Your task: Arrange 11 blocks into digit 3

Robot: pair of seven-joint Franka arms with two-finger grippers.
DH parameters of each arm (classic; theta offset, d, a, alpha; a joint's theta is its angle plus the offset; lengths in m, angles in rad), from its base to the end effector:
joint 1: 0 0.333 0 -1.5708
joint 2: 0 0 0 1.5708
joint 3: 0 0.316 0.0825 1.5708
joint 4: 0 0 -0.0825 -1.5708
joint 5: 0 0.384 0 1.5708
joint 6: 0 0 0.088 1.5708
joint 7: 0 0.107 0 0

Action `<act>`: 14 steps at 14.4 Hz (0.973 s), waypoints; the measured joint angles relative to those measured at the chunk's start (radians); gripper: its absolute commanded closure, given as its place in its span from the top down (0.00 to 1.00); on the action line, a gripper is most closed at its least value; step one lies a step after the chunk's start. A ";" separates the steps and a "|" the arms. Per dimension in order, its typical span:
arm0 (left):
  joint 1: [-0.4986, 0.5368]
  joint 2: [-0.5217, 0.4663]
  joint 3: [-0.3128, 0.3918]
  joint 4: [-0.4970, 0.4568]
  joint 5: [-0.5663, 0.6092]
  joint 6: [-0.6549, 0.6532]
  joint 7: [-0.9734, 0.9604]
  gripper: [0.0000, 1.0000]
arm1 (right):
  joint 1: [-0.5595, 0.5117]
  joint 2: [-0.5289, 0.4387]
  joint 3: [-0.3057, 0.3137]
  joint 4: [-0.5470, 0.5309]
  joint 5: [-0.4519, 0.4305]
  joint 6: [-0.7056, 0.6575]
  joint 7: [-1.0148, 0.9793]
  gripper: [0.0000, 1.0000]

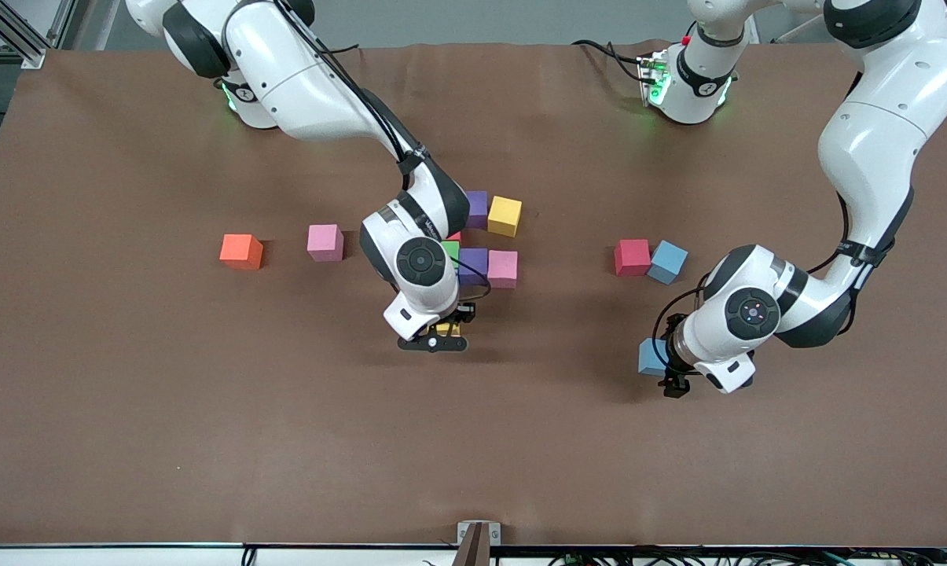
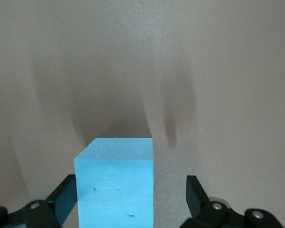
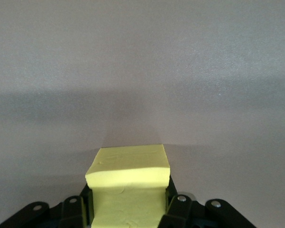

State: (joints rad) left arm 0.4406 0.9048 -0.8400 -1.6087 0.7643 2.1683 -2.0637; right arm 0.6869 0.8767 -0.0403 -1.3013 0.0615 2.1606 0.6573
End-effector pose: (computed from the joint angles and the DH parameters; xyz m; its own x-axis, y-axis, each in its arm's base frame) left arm 0.6681 -0.1600 0.2184 0.1560 0.9876 -0.0164 0.9877 -0.1559 0.0112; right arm 0.5883 0.4560 0.2122 0.9992 -0.0310 -0.0252 -0.0312 -0.9995 -0.0052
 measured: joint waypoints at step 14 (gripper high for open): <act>0.002 0.003 0.013 -0.015 0.000 0.020 0.001 0.31 | 0.003 -0.001 0.000 0.000 0.000 -0.006 0.001 0.03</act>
State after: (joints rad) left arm 0.4430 0.9073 -0.8269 -1.6238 0.7643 2.1884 -2.0625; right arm 0.6897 0.8759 -0.0402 -1.3013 0.0615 2.1545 0.6587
